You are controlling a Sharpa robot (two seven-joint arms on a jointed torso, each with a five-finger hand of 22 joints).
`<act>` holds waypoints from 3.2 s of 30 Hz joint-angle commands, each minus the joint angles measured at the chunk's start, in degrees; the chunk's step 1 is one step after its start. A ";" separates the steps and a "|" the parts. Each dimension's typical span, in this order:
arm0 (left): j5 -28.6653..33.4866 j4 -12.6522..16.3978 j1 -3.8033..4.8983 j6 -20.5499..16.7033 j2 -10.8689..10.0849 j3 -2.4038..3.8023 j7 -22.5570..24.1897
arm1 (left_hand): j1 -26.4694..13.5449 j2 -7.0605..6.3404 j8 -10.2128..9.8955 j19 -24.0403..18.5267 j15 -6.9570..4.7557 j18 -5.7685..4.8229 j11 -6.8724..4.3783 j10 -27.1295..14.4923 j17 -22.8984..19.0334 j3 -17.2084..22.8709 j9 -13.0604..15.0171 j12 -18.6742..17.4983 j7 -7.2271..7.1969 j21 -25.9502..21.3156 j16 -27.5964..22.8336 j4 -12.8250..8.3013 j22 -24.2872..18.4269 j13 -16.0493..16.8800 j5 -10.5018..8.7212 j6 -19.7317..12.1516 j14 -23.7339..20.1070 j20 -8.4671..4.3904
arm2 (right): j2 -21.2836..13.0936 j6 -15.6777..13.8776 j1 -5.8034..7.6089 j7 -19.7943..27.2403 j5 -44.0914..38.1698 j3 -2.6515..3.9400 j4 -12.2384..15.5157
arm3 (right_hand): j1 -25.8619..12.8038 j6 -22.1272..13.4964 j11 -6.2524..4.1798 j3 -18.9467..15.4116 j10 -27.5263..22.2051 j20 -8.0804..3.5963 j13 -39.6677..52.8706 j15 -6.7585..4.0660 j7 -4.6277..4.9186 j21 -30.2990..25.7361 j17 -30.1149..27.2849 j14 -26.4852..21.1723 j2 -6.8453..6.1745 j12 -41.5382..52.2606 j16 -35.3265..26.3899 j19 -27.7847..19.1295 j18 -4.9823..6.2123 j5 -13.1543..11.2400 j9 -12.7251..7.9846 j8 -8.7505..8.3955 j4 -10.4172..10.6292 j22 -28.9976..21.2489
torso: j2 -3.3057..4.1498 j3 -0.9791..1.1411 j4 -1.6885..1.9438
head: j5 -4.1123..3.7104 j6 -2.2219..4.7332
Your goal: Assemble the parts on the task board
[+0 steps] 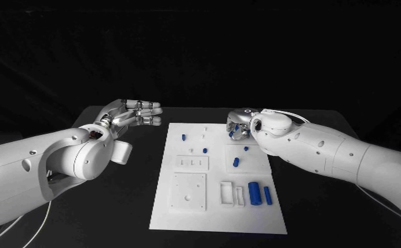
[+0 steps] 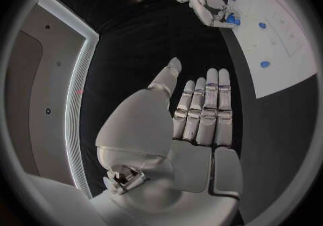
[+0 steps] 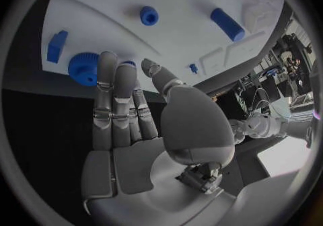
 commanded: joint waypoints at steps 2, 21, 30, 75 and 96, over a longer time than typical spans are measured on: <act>-0.09 -0.08 0.08 0.99 0.10 0.06 0.72 | -0.14 0.02 -0.08 -0.33 -0.18 -0.01 -0.01 -0.51 0.00 -0.31 0.03 -0.10 -0.06 0.03 -0.24 -0.08 -0.05 0.06 -0.23 -0.38 -0.38 0.26 | 0.02 1.29 -0.08 -0.29 -0.86 0.02 -0.07 | -0.45 0.54 -0.15 1.94 0.58 -0.01 0.04 0.12 -0.11 -0.85 0.06 -0.47 -0.13 0.19 0.22 0.46 1.05 -0.51 -0.07 -0.10 0.04 1.55 | 0.30 0.00 0.22 | -0.24 0.12; 0.07 -0.33 0.08 1.07 0.12 0.06 0.70 | -0.14 0.13 -0.07 -0.27 -0.14 0.06 0.07 -0.83 0.00 -0.39 0.03 -0.09 -0.05 0.08 -0.24 0.28 -0.39 0.06 -0.17 -0.35 -0.40 0.31 | 0.03 -0.58 -0.14 -0.91 -1.44 0.02 -0.36 | -0.65 4.02 -1.12 15.51 5.32 -0.35 0.06 -0.42 -0.16 0.52 0.34 -0.67 1.22 0.16 1.04 0.75 0.31 -9.55 0.09 -0.02 1.01 7.35 | 0.86 0.04 0.23 | -0.26 0.05; 0.10 -0.55 0.08 1.17 0.07 0.05 0.58 | -0.14 0.13 -0.07 -0.27 -0.14 0.06 0.07 -0.83 0.00 -0.39 0.03 -0.09 -0.05 0.08 -0.24 0.28 -0.39 0.06 -0.17 -0.35 -0.40 0.31 | -0.02 -3.72 -0.14 -1.86 -2.74 0.02 -0.21 | 0.46 7.66 -2.53 17.14 10.28 -1.52 0.20 -1.25 -1.13 2.61 0.31 -0.50 1.70 0.24 1.00 0.08 -0.52 -10.90 0.61 0.15 1.11 11.11 | 1.08 0.01 0.31 | -0.34 0.20; 0.11 -0.30 0.07 1.35 0.62 0.02 0.61 | 0.08 0.24 -0.07 -0.24 -0.18 0.07 0.11 -1.07 0.00 -0.39 0.03 -0.10 -0.05 0.38 -0.21 0.25 -0.82 0.06 -0.16 -0.30 -0.31 0.27 | 3.58 -12.25 -0.14 -10.86 -7.21 0.52 9.74 | 0.71 9.94 -3.31 17.41 12.66 -2.50 0.19 -2.13 -1.81 0.06 0.49 -0.46 1.52 0.24 0.71 1.46 -1.92 -12.37 0.61 0.00 1.01 23.17 | 1.71 -0.23 0.40 | 0.33 1.98; 0.08 -0.25 0.08 1.37 1.23 0.05 0.69 | 0.12 0.29 -0.08 -0.35 -0.16 0.08 0.14 -1.21 -0.01 -0.40 0.02 -0.11 -0.04 0.66 -0.23 0.13 -1.05 0.06 -0.15 -0.32 -0.32 0.28 | 6.67 -15.41 -0.09 -13.25 -10.98 0.53 3.45 | 0.91 10.07 -3.30 17.90 12.69 -2.49 0.19 -2.09 -1.85 -0.97 0.52 -0.49 1.12 0.24 0.73 1.83 -1.93 -12.48 0.57 0.00 1.11 24.63 | 3.31 -0.99 1.83 | -0.98 3.27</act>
